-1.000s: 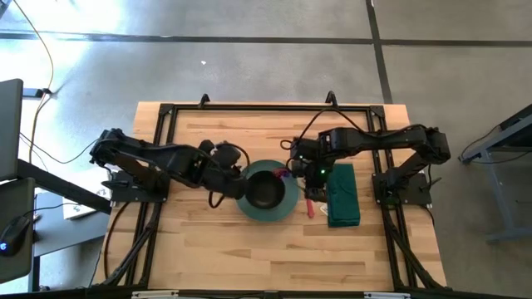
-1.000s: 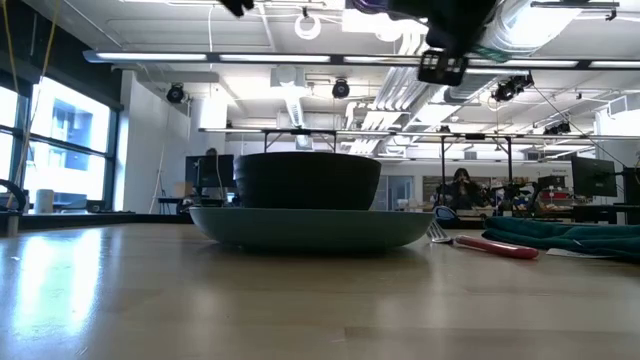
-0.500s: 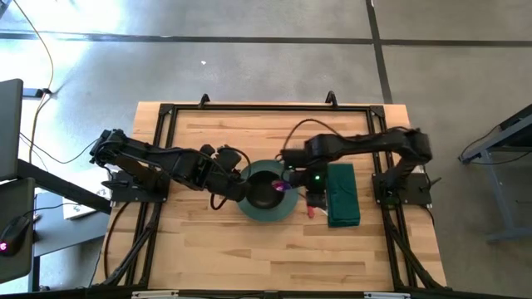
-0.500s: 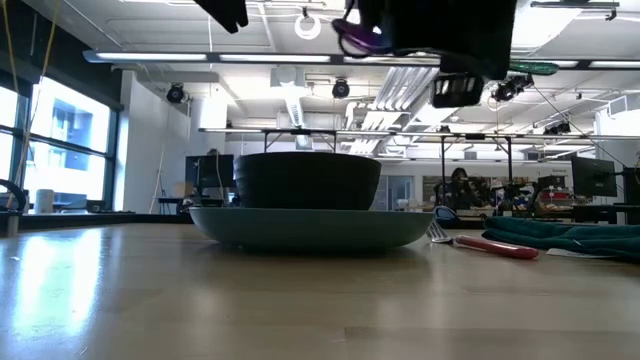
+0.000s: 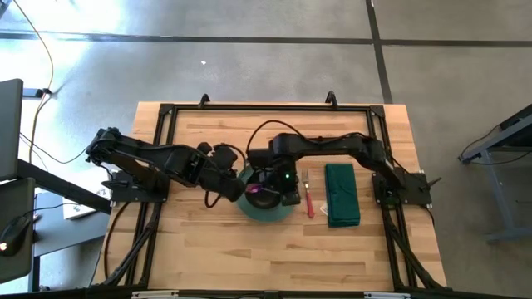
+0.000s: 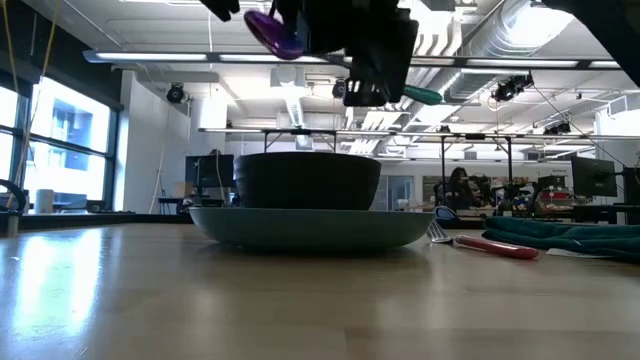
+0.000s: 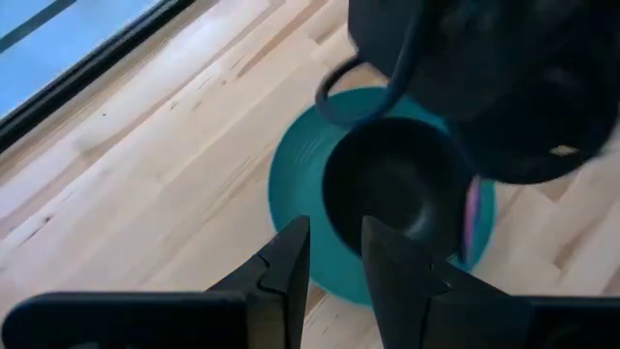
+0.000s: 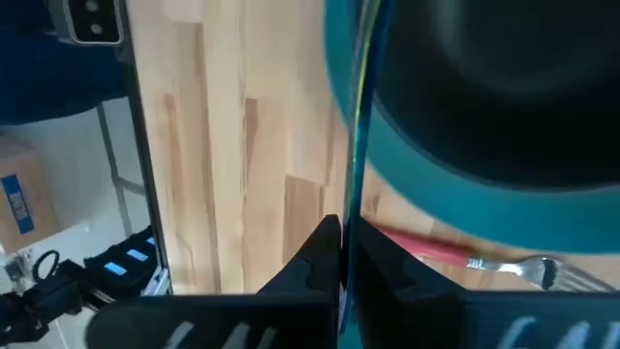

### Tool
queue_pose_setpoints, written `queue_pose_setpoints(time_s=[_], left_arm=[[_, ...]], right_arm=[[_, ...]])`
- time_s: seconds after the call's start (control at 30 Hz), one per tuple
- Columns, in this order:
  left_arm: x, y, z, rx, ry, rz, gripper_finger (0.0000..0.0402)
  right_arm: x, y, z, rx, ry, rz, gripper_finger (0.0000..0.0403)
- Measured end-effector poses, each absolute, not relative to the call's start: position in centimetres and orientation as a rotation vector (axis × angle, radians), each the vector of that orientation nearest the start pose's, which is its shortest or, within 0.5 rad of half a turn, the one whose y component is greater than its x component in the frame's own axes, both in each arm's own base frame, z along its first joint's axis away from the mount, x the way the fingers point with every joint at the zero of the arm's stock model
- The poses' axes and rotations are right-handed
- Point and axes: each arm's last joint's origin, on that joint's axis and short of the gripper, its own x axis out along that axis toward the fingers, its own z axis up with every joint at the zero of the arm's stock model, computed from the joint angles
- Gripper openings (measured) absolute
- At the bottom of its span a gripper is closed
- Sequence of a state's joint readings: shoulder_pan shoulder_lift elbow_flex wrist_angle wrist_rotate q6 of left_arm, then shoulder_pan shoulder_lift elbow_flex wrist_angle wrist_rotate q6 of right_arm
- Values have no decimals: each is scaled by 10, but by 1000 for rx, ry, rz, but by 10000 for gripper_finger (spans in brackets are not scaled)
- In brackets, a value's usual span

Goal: Set table place
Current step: Put the blue spoon into the black bowl on the table

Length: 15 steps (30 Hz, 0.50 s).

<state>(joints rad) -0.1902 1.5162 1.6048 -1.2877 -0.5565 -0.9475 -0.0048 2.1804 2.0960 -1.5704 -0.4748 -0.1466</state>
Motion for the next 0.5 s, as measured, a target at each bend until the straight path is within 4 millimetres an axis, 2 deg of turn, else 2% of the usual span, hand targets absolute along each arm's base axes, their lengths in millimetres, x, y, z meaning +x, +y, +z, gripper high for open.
queue_pose_setpoints(time_s=[0.27, 0.5], left_arm=[[252, -31, 386, -365, 739, 807, 83], [247, -29, 391, -333, 707, 821, 83]], right_arm=[[407, 8, 239, 327, 1702, 405, 0], [396, 3, 212, 344, 1834, 311, 0]])
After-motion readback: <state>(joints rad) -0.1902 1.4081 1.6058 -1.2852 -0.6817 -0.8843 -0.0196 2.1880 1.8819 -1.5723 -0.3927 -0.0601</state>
